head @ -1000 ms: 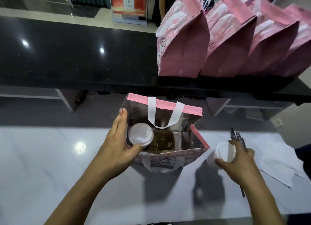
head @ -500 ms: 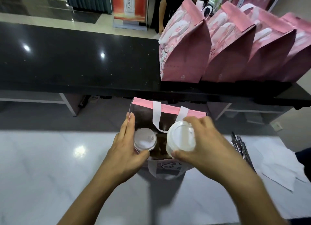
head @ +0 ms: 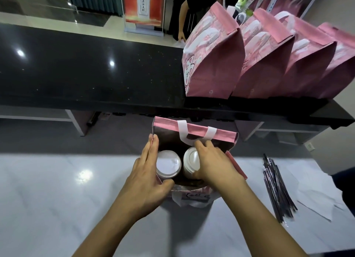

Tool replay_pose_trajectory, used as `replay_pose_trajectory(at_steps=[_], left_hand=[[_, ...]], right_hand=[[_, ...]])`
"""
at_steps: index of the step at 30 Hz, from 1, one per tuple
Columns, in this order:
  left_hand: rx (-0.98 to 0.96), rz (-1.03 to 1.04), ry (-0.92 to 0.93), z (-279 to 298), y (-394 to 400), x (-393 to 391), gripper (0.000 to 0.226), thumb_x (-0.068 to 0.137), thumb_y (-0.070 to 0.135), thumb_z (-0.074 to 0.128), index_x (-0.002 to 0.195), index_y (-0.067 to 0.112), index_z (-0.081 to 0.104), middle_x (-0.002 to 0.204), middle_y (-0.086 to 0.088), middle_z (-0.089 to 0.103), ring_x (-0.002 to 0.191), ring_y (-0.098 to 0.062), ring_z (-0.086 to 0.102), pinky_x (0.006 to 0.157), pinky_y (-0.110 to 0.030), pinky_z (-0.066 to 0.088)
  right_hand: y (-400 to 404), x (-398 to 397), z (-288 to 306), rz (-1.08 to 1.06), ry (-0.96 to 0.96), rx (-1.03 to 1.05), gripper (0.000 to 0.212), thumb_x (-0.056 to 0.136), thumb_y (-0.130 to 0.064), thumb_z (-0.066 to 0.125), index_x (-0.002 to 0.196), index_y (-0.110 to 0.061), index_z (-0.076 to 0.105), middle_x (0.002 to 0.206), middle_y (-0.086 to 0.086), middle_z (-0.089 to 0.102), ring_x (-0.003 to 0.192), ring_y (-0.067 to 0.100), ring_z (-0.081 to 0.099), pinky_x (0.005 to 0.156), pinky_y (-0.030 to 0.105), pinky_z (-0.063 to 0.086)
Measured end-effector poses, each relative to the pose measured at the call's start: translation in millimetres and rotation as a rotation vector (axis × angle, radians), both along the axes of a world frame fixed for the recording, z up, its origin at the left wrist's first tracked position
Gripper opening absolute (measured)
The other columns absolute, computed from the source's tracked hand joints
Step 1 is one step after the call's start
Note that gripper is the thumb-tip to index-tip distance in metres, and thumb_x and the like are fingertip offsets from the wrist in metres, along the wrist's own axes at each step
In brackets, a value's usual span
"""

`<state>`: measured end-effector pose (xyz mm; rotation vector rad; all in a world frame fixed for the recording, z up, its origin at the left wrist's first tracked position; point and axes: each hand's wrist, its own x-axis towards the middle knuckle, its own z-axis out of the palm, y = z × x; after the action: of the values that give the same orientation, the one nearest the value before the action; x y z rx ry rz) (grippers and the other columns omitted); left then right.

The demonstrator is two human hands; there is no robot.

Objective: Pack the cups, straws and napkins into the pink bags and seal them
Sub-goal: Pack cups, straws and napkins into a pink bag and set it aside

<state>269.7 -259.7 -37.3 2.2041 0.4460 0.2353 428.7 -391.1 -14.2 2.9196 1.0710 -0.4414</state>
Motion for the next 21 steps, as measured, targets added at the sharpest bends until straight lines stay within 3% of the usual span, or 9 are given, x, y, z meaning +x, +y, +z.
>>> replay_pose_trajectory(at_steps=[5, 10, 14, 19, 21], left_hand=[[-0.001, -0.038, -0.017, 2, 5, 3, 0.104, 0.074, 0.04, 0.05, 0.15, 0.049, -0.02, 0.155, 0.038, -0.022, 0.133, 0.019, -0.001, 0.1, -0.008, 0.02], [-0.008, -0.055, -0.005, 4, 11, 5, 0.104, 0.074, 0.041, 0.05, 0.15, 0.049, -0.02, 0.155, 0.037, -0.023, 0.142, 0.014, -0.004, 0.115, -0.023, 0.027], [-0.009, -0.075, 0.002, 7, 15, 7, 0.104, 0.074, 0.041, 0.05, 0.15, 0.05, -0.019, 0.155, 0.038, -0.022, 0.139, 0.016, -0.002, 0.112, -0.03, 0.036], [-0.005, -0.109, -0.014, 5, 18, 11, 0.104, 0.074, 0.039, 0.05, 0.15, 0.05, -0.021, 0.155, 0.037, -0.022, 0.122, 0.033, -0.009, 0.103, -0.014, 0.032], [0.001, -0.115, -0.018, 1, 19, 14, 0.104, 0.075, 0.038, 0.051, 0.15, 0.05, -0.021, 0.155, 0.038, -0.021, 0.12, 0.035, -0.01, 0.103, -0.016, 0.032]], right_hand=[[2, 5, 4, -0.041, -0.025, 0.009, 0.081, 0.074, -0.031, 0.084, 0.137, -0.022, 0.033, 0.129, 0.008, 0.047, 0.111, 0.033, 0.056, 0.086, 0.039, 0.053], [10, 3, 0, -0.045, -0.031, -0.012, 0.078, 0.075, -0.03, 0.083, 0.135, -0.021, 0.033, 0.127, 0.009, 0.048, 0.11, 0.032, 0.057, 0.084, 0.038, 0.052], [11, 7, 1, -0.078, -0.035, -0.033, 0.076, 0.075, -0.029, 0.083, 0.133, -0.021, 0.034, 0.126, 0.01, 0.049, 0.111, 0.033, 0.057, 0.085, 0.04, 0.051], [9, 8, -8, -0.086, -0.004, -0.062, 0.077, 0.077, -0.027, 0.081, 0.137, -0.022, 0.034, 0.13, 0.011, 0.049, 0.112, 0.034, 0.057, 0.089, 0.04, 0.053], [10, 8, -18, -0.065, -0.006, -0.068, 0.074, 0.08, -0.025, 0.077, 0.14, -0.023, 0.033, 0.131, 0.012, 0.05, 0.113, 0.035, 0.057, 0.092, 0.042, 0.053]])
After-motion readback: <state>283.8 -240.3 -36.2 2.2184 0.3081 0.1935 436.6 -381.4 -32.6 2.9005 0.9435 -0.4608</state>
